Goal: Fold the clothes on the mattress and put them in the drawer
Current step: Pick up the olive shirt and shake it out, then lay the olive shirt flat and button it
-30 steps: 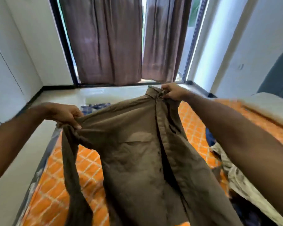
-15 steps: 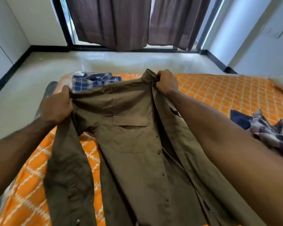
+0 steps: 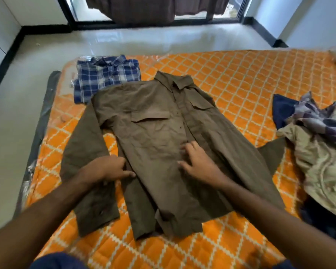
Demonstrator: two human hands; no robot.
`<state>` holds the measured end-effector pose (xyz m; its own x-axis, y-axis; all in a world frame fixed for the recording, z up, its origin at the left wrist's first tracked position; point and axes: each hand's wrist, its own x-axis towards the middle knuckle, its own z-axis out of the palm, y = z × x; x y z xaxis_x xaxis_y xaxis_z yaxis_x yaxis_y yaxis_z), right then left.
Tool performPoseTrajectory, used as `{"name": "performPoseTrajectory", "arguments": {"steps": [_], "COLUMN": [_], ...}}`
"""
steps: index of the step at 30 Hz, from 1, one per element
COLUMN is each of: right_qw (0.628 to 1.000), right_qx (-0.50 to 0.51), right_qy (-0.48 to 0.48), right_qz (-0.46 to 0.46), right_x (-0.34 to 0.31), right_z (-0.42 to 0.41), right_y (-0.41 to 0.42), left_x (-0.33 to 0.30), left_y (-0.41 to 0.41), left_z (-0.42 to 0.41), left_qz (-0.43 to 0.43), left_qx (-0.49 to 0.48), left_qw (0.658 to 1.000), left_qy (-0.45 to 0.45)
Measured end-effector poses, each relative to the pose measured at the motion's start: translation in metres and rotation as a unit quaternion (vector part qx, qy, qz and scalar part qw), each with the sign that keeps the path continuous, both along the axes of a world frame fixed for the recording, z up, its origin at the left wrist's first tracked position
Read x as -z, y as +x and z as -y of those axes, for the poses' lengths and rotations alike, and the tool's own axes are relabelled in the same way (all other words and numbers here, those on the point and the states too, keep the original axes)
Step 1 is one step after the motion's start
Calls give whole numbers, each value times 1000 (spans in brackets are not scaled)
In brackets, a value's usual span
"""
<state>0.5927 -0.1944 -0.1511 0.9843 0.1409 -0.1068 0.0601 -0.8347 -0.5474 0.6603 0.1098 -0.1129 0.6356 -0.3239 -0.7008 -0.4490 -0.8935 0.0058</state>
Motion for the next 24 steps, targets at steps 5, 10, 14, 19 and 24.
{"name": "performPoseTrajectory", "arguments": {"steps": [5,10,14,19,24], "right_qw": [978,939,897,908,947], "right_qx": [195,215,235,324,261], "right_qy": [32,173,323,256,166], "right_qz": [-71,-205,-189,-76,-85], "right_x": [12,-6,-11,-28,-17], "right_z": [-2,-16,2,50,61], "right_y": [-67,-104,-94,-87,-95], "left_x": [-19,-14,-12,-16,-18], "left_y": [-46,-124,-161,-187,-191], "left_z": [9,26,32,51,36], "left_qz": [-43,-6,129,263,296], "left_qx": [-83,-20,43,126,221], "left_qw": [994,994,990,956,928], "left_qy": [-56,-107,-46,1,50]}}
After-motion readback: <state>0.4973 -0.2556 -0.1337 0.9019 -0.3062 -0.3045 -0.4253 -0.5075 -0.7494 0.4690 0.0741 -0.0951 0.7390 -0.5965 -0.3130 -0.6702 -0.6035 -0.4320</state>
